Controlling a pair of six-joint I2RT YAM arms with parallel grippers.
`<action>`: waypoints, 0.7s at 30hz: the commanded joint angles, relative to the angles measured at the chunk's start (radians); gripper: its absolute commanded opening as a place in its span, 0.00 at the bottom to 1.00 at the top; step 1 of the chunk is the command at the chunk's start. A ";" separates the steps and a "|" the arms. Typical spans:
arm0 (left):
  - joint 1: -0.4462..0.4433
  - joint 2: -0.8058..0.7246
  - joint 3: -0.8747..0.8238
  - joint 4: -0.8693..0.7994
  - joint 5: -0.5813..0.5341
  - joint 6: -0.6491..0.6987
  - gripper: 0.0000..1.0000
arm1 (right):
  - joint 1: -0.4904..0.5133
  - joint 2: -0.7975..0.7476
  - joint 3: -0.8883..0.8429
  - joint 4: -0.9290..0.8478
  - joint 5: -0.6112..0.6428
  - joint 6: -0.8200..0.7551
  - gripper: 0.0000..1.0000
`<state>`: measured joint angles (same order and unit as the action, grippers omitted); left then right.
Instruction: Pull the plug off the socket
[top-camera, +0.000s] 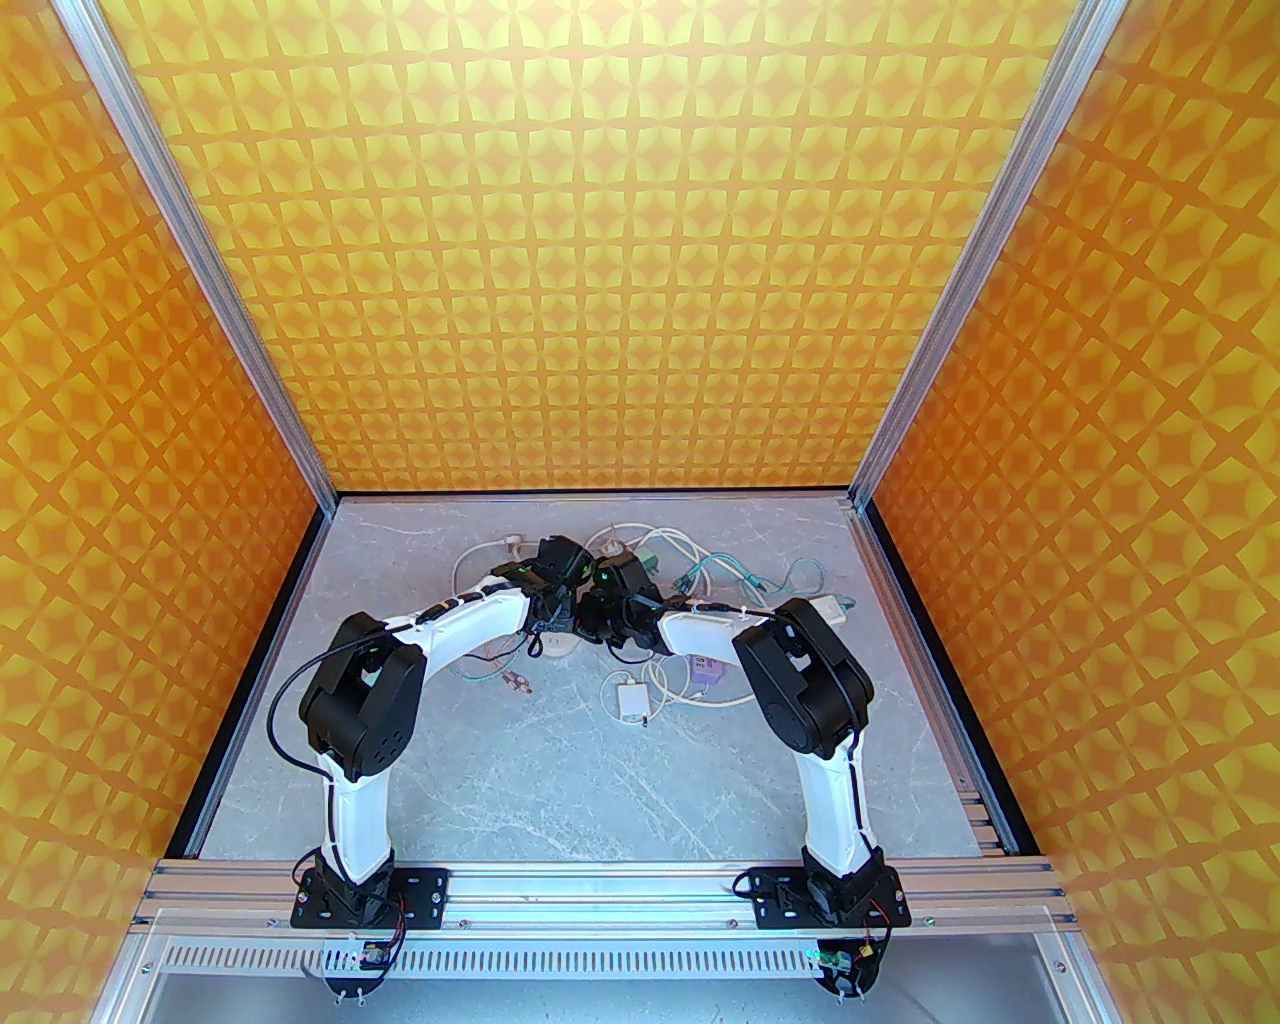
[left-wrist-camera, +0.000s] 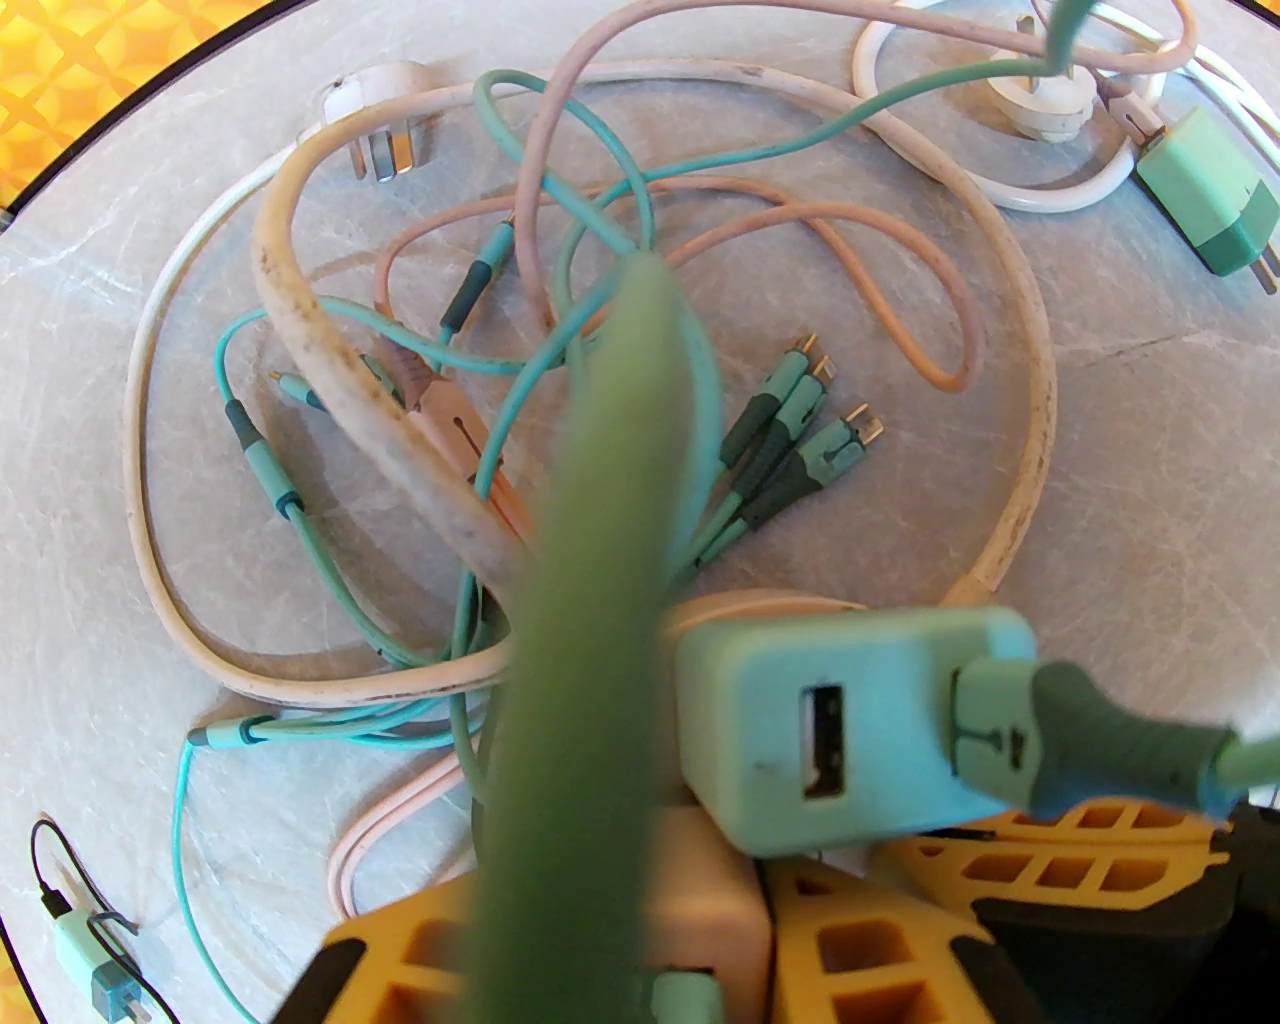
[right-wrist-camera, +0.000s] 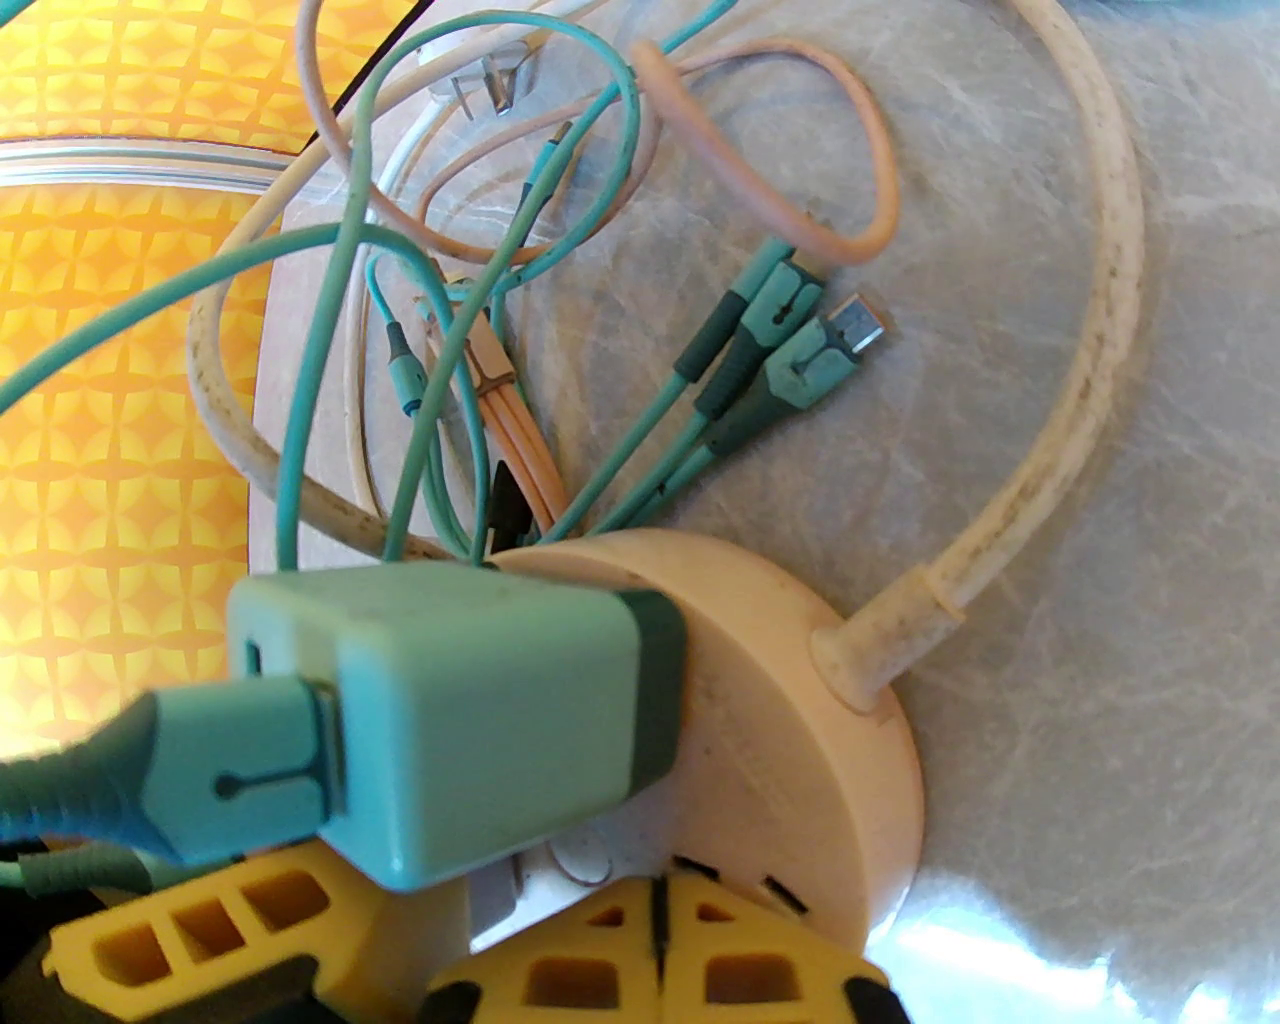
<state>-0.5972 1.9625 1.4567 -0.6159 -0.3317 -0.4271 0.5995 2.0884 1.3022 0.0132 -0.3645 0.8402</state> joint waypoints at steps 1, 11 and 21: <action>0.031 -0.078 -0.036 0.008 0.088 -0.031 0.08 | 0.009 0.090 -0.022 -0.215 0.111 -0.025 0.00; 0.059 -0.072 -0.030 -0.002 0.148 -0.038 0.07 | 0.007 0.044 -0.026 -0.147 0.054 -0.046 0.03; 0.011 0.005 -0.015 -0.027 0.000 -0.021 0.05 | -0.015 -0.046 -0.079 0.108 -0.110 0.111 0.00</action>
<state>-0.5781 1.9430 1.4220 -0.6193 -0.2752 -0.4603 0.5934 2.0422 1.2594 0.0017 -0.3908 0.8440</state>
